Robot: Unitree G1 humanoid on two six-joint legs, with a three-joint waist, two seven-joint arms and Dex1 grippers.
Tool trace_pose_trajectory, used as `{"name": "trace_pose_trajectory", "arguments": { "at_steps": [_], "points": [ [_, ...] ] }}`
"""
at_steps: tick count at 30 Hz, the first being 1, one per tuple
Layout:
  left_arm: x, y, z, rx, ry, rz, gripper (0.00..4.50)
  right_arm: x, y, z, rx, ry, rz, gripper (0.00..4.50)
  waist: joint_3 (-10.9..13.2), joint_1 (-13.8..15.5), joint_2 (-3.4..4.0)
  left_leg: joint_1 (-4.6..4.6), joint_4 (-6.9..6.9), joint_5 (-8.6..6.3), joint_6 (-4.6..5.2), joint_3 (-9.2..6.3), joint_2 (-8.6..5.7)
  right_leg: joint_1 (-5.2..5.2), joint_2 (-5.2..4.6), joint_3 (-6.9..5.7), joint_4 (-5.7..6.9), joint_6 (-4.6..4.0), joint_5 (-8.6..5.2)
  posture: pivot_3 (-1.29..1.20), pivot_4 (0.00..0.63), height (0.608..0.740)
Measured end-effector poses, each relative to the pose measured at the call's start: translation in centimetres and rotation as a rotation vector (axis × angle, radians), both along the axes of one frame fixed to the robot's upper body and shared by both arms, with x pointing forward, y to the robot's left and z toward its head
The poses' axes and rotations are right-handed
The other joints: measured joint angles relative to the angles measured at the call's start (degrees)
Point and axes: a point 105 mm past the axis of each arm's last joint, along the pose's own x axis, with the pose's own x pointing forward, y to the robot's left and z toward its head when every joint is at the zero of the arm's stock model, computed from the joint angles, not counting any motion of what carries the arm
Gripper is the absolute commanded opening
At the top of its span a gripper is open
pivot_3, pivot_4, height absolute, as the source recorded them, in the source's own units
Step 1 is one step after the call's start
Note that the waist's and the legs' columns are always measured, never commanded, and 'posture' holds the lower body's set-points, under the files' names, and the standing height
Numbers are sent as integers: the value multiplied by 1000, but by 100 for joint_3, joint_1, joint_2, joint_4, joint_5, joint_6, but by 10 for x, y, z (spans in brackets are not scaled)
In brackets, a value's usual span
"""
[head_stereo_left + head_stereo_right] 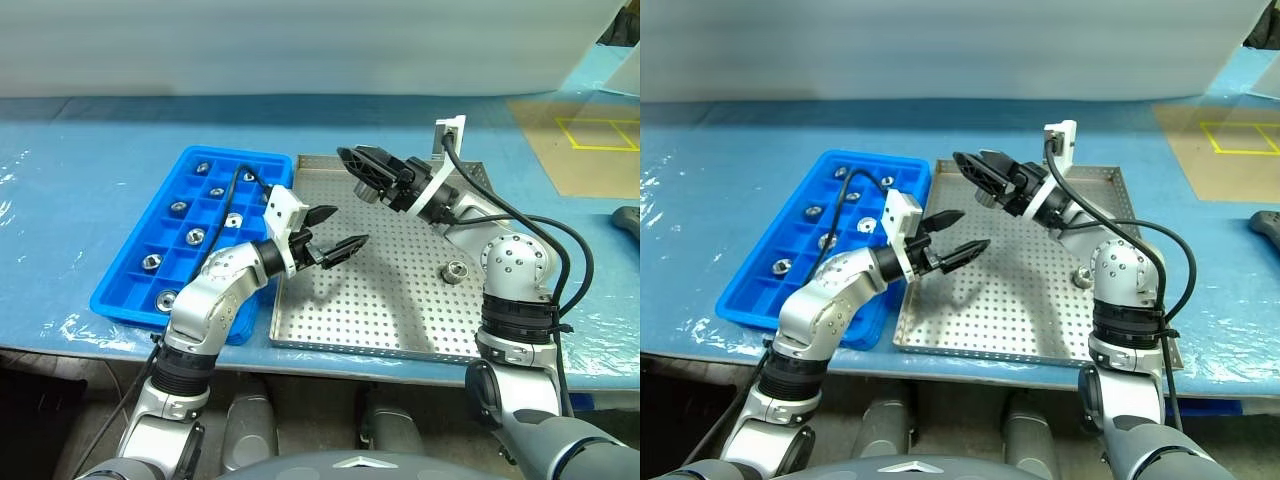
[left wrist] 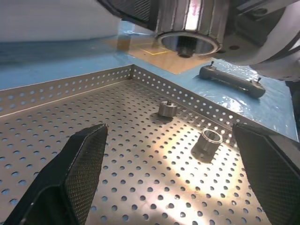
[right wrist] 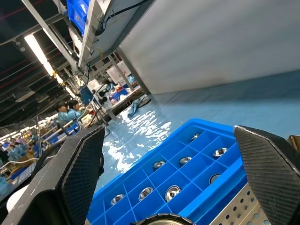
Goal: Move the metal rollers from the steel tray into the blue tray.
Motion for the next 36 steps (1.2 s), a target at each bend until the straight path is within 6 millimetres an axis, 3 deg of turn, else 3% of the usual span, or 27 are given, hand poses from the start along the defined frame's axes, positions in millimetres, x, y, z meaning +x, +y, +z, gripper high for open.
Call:
{"name": "trace_pose_trajectory", "arguments": {
  "at_steps": [11,21,35,36],
  "points": [
    [20,3,18,125,-377,58,4485,-1,6,0,0,-8,14,4500,0,1,0,2,0,1,0,0,-1,3,0,0,2,0,0,-47,150,740],
    [14,-11,20,-61,-195,-35,4485,-3,7,-3,-5,-6,12,4500,0,-2,0,13,5,6,-8,2,-1,2,-2,6,26,-2,-1,-55,150,740],
    [16,-12,21,-99,-110,-54,4485,-5,9,-4,-11,-19,10,4500,-3,-3,-2,14,4,9,-12,3,-1,1,-1,7,30,-2,-1,-61,150,740],
    [16,-12,21,-100,-110,-55,4315,-5,9,-3,-11,-19,9,4500,-3,-3,-2,14,4,9,-12,3,-1,1,-1,7,30,-2,-1,-61,150,740]
  ]
}}
